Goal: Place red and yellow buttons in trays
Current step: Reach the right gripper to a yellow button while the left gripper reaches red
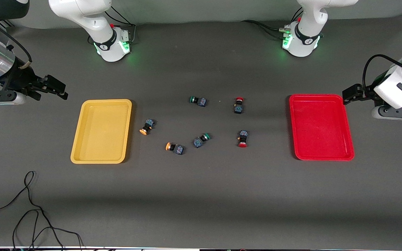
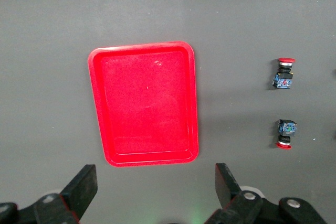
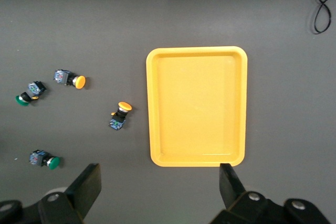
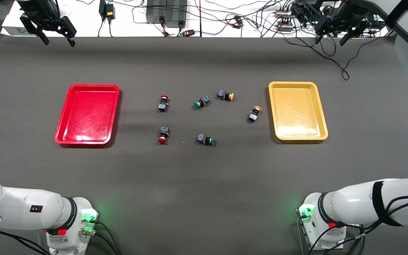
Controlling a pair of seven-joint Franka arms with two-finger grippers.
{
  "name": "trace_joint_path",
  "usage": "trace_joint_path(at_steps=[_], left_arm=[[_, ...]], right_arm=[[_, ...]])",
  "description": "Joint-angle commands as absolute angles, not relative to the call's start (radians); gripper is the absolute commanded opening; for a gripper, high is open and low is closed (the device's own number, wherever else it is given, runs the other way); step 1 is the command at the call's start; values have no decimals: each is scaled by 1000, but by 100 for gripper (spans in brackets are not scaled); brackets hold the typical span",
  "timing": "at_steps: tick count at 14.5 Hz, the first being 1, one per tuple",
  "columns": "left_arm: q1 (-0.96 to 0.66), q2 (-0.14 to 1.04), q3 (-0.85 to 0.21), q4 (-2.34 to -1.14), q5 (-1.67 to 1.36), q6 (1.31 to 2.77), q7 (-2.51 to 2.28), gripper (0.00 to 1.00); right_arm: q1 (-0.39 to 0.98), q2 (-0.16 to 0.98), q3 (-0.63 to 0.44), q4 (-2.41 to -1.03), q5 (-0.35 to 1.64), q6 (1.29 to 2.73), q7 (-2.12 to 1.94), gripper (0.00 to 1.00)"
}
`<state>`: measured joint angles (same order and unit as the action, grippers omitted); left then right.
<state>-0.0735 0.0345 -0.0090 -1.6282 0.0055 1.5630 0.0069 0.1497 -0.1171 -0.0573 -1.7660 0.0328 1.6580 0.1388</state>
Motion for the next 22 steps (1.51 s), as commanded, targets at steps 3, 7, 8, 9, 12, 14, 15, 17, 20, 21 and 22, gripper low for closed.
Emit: trace_joint_path(at_steps=[3, 7, 8, 9, 12, 14, 15, 17, 20, 21, 22], left_arm=[[-87, 11, 2, -1641, -6, 1549, -8, 100], [-89, 12, 2, -1641, -6, 1548, -9, 100], [-89, 18, 2, -1641, -6, 1548, -9, 100], [-86, 24, 3, -1641, -6, 1549, -8, 100], [-104, 17, -12, -1676, -44, 1566, -41, 100], [-129, -8, -52, -1768, -89, 1641, -124, 100], [-147, -29, -87, -1829, -90, 1690, -194, 100], [-199, -44, -168, -1916, -89, 1797, -370, 100], [-285, -32, -230, -1940, -91, 1865, -549, 100], [-328, -25, -233, -1947, -91, 1891, -601, 100], [-366, -22, -233, -1959, -89, 1919, -639, 100]], right_arm=[[152, -97, -54, -1752, 11, 1647, 130, 100], [222, -29, -48, -1763, 14, 1663, 213, 100], [242, 0, -48, -1766, 12, 1687, 282, 100], [268, 20, -46, -1787, 14, 1730, 317, 100], [333, 34, -46, -1955, 25, 1955, 435, 100], [405, 61, -48, -2104, 25, 2157, 562, 100], [438, 87, -48, -2173, 23, 2271, 596, 100], [462, 165, -49, -2215, 23, 2374, 612, 100], [503, 291, -49, -2215, 23, 2439, 731, 100], [511, 317, -51, -2215, 23, 2453, 754, 100], [511, 331, -51, -2217, 23, 2456, 762, 100]])
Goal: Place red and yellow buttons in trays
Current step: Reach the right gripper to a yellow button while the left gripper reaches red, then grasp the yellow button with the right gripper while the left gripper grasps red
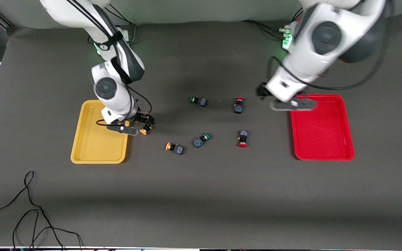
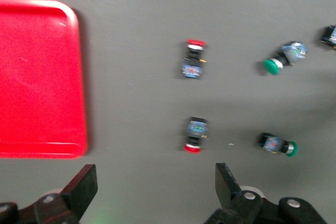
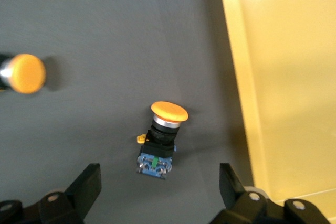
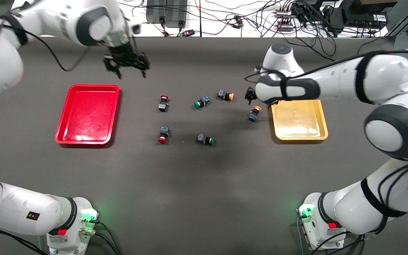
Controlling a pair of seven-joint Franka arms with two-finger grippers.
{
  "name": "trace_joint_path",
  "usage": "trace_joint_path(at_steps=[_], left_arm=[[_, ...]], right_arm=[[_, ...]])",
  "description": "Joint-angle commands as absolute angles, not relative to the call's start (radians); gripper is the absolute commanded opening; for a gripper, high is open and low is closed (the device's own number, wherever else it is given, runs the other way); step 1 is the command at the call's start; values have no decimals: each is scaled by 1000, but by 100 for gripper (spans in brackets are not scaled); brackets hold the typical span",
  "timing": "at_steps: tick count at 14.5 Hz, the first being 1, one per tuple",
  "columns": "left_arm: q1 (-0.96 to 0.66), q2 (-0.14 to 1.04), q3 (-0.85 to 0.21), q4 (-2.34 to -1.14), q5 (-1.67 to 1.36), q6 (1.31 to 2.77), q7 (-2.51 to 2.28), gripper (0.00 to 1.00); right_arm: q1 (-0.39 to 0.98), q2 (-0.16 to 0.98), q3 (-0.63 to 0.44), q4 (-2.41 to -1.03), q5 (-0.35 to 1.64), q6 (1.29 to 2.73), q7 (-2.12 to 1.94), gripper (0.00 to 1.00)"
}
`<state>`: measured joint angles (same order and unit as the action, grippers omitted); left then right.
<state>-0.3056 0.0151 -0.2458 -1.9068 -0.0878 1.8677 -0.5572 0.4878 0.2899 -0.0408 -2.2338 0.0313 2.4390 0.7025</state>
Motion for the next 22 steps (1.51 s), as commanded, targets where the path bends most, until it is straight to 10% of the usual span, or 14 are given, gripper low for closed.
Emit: trace_joint_path(at_steps=[1, 7, 10, 11, 17, 20, 21, 22], left_arm=[[-394, -21, -233, -1982, -89, 1945, -658, 100], [-465, 26, -233, -2277, -71, 2314, -663, 100], [-468, 154, -233, -2299, -13, 2440, -702, 100], [-469, 200, -233, -2299, 18, 2504, -741, 100], [-492, 385, -232, -2287, 118, 2683, -810, 99], [-497, 394, -233, -2286, 118, 2672, -811, 63], [-494, 393, -233, -2286, 118, 2669, -813, 44], [-494, 391, -233, -2284, 117, 2668, -815, 30]], right_arm=[[511, 347, -51, -2217, 23, 2473, 764, 100], [506, 414, -52, -2214, 25, 2577, 804, 99], [505, 407, -54, -2210, 25, 2573, 798, 17], [505, 400, -55, -2209, 25, 2568, 796, 7], [503, 255, -133, -2138, 25, 2309, 691, 5], [505, 203, -276, -2161, 25, 2264, 466, 5], [505, 198, -302, -2163, 28, 2261, 439, 14], [508, 199, -304, -2166, 52, 2261, 448, 74]])
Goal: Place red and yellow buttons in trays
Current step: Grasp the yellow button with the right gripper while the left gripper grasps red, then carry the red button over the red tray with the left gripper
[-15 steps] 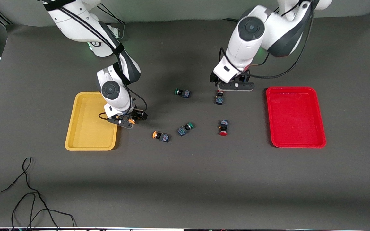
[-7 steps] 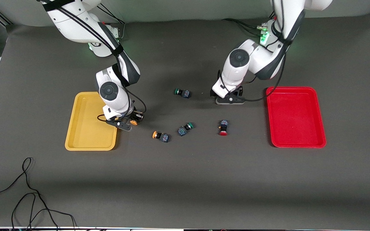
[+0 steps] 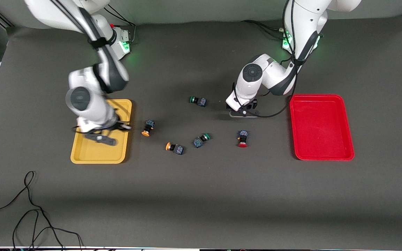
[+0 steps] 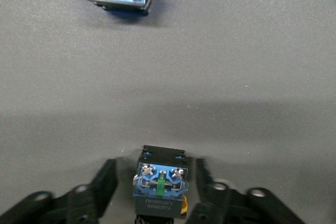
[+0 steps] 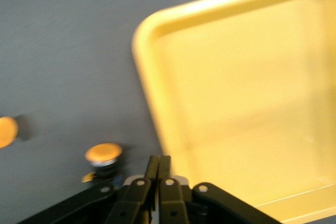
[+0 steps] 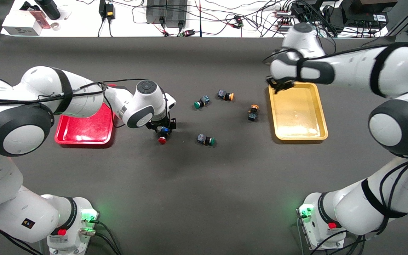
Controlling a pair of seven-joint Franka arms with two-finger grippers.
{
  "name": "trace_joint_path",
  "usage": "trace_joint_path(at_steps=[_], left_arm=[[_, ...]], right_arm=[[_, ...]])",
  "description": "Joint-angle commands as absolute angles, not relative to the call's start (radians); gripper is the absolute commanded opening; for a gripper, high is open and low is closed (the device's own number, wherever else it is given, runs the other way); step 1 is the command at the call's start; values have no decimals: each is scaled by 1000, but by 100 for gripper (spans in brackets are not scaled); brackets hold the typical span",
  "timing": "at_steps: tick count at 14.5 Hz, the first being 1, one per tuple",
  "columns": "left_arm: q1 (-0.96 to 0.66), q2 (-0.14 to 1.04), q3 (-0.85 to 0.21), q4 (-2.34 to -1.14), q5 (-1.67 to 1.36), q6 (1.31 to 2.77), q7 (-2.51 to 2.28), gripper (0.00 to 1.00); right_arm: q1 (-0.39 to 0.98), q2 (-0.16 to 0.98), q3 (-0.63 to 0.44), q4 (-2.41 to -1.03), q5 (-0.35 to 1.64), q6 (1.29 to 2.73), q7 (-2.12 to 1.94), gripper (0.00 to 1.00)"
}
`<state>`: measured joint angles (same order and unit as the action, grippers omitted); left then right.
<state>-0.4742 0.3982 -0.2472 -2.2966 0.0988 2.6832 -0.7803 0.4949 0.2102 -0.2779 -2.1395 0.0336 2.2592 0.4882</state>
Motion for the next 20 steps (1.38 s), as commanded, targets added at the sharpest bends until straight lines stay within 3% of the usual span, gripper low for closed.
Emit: trace_joint_path(at_steps=[1, 3, 9, 12, 13, 14, 15, 17, 18, 20], left_arm=[[-491, 387, -232, -2280, 117, 2660, -815, 25], [-482, 367, -230, -2244, 117, 2607, -815, 25], [-353, 238, -230, -1887, -33, 2000, -671, 22], [-172, 128, -232, -1873, -83, 1852, -475, 22], [-100, 100, -230, -1876, -87, 1797, -398, 22], [-28, 81, -227, -1878, -86, 1763, -318, 22], [45, 68, -227, -1887, -80, 1752, -242, 22], [144, 64, -227, -1913, -58, 1775, -132, 22], [164, 74, -227, -1937, -25, 1808, -108, 22], [193, 81, -227, -2049, -11, 1963, -63, 22]], right_arm=[[514, 207, -304, -2163, 133, 2261, 462, 100], [549, 221, -296, -2154, 292, 2275, 463, 100], [736, 417, -298, -2157, 334, 2512, 558, 100], [741, 462, -298, -2174, 337, 2536, 558, 99], [741, 463, -298, -2180, 337, 2549, 558, 86], [739, 469, -298, -2187, 337, 2565, 558, 65], [738, 471, -298, -2189, 337, 2568, 558, 38], [736, 469, -298, -2189, 337, 2568, 558, 5], [735, 459, -299, -2187, 337, 2557, 558, 0], [730, 408, -313, -2186, 337, 2502, 543, 0]])
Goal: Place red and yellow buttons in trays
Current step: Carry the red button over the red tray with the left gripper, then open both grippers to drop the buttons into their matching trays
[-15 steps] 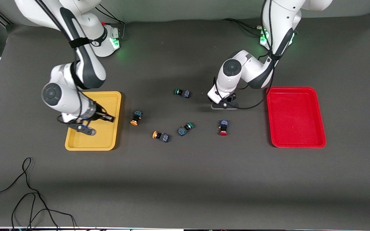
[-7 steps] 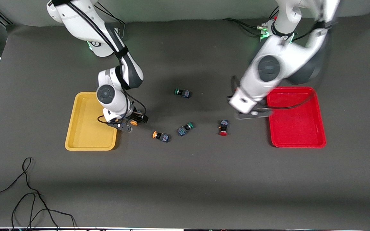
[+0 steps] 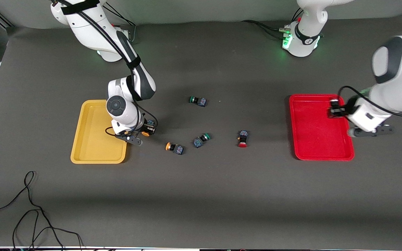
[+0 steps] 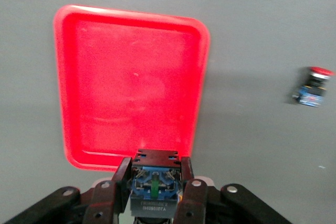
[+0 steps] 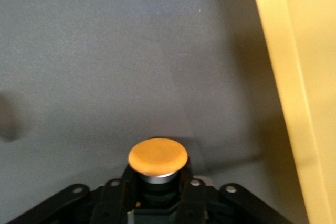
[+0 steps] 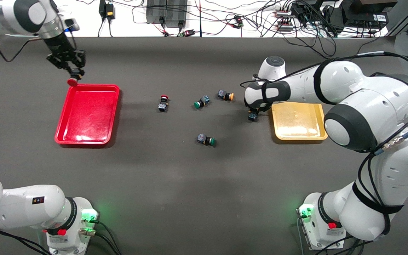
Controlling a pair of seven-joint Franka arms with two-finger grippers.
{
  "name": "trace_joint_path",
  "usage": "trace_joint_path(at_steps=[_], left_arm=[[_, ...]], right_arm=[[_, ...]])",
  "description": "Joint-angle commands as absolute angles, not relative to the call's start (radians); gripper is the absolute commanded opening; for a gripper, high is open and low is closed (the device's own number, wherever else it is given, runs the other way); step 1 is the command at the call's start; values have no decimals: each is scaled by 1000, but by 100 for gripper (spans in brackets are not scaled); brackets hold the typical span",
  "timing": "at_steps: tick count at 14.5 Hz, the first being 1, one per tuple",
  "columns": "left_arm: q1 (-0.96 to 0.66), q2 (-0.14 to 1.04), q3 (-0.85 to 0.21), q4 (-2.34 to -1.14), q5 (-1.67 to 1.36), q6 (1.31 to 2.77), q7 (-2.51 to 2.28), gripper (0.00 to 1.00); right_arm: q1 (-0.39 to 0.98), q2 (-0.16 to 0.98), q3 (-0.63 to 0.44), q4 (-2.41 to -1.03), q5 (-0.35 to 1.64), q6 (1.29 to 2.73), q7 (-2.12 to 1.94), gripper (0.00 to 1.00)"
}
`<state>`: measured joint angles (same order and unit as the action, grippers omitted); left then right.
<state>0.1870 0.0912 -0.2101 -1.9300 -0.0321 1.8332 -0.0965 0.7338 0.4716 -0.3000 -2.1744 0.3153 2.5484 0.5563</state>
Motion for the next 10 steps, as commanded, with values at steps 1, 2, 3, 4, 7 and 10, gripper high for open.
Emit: trace_joint_path(at_steps=[1, 2, 3, 4, 7, 10], left_arm=[[195, 95, -227, -2121, -8, 2071, -51, 22], [195, 116, -227, -2181, -6, 2176, -51, 23], [195, 150, -226, -2233, 9, 2278, -51, 23], [195, 182, -225, -2273, 18, 2372, -51, 23], [192, 279, -225, -2293, 32, 2499, -57, 32], [196, 302, -225, -2278, 87, 2499, -57, 100]], right_arm=[[727, 369, -351, -2181, 334, 2434, 523, 0], [729, 327, -407, -2178, 333, 2354, 455, 0], [729, 290, -467, -2178, 333, 2289, 355, 0], [732, 270, -542, -2178, 325, 2255, 262, 0], [732, 282, -640, -2180, 325, 2230, 140, 99], [748, 298, -629, -2140, 336, 2229, 211, 100]])
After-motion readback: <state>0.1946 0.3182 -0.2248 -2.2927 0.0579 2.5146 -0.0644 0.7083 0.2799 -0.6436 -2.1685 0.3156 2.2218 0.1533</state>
